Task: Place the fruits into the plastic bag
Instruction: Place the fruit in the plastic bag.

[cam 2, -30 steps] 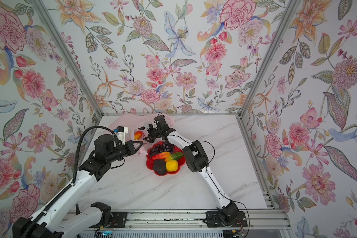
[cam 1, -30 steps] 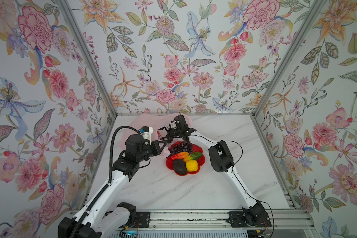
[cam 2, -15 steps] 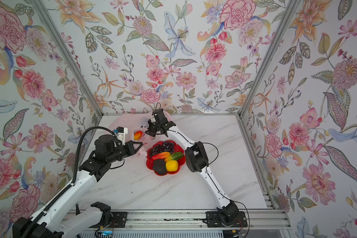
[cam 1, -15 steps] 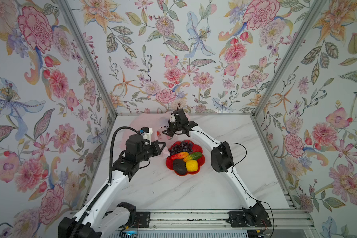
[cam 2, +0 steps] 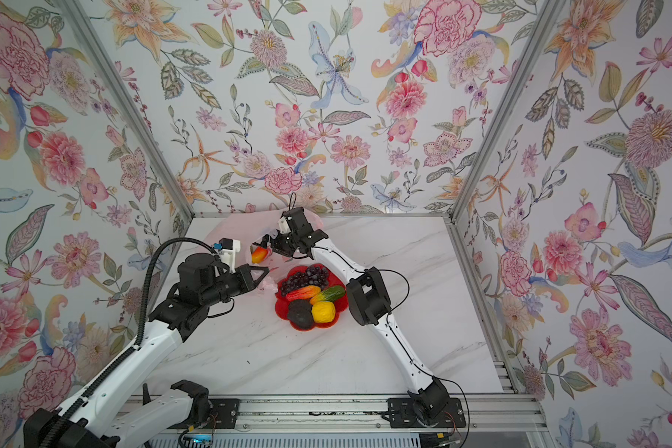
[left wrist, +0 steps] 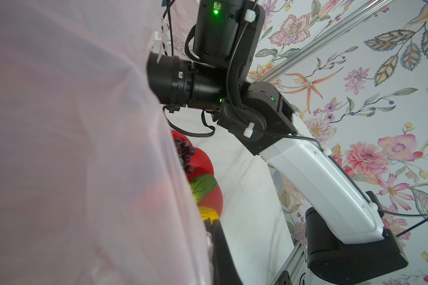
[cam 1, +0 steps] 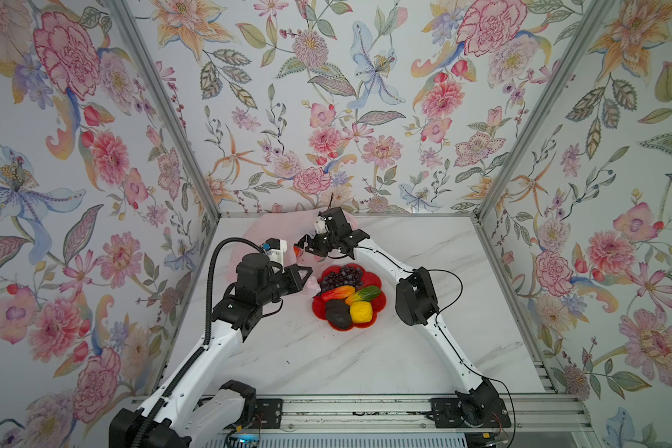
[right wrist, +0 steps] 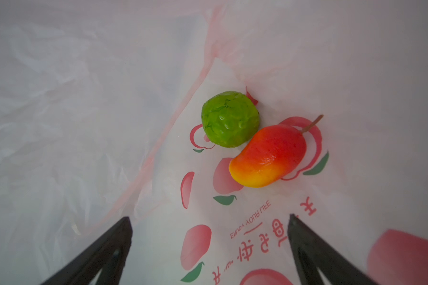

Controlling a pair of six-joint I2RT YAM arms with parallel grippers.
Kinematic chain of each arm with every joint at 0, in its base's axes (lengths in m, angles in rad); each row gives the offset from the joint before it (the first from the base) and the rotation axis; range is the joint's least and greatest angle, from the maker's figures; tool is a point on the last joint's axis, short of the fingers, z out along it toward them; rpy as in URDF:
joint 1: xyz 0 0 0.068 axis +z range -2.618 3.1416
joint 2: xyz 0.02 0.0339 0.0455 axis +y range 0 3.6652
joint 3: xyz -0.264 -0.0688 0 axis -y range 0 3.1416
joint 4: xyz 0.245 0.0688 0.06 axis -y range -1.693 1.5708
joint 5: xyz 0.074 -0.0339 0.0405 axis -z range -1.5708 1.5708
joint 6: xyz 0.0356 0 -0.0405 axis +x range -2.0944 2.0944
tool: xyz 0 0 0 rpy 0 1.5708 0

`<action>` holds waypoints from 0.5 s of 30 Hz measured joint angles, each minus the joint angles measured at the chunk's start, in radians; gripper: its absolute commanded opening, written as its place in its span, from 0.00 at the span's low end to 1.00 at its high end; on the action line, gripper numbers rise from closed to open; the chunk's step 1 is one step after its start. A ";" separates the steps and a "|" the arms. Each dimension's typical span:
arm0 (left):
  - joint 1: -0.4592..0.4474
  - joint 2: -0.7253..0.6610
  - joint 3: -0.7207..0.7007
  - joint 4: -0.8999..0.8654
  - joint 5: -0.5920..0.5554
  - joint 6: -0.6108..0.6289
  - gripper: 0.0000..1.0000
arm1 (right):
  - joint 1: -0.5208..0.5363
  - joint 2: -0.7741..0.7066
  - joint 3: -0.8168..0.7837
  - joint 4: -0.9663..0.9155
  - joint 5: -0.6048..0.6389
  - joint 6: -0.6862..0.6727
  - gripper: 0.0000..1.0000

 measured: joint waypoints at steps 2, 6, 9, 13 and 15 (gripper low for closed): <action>0.000 0.000 0.000 0.007 0.000 0.000 0.00 | 0.000 -0.005 -0.004 -0.010 0.008 -0.018 0.99; 0.000 0.000 0.000 0.019 0.000 0.000 0.00 | -0.002 -0.033 -0.031 -0.029 0.013 -0.042 0.99; 0.000 0.000 0.000 0.026 0.000 -0.002 0.00 | -0.005 -0.068 -0.047 -0.056 0.014 -0.064 0.99; 0.000 0.000 -0.003 0.042 0.000 -0.010 0.00 | -0.006 -0.139 -0.061 -0.115 0.032 -0.111 0.99; 0.000 0.002 -0.005 0.051 0.000 -0.011 0.00 | -0.008 -0.183 -0.075 -0.148 0.045 -0.137 0.99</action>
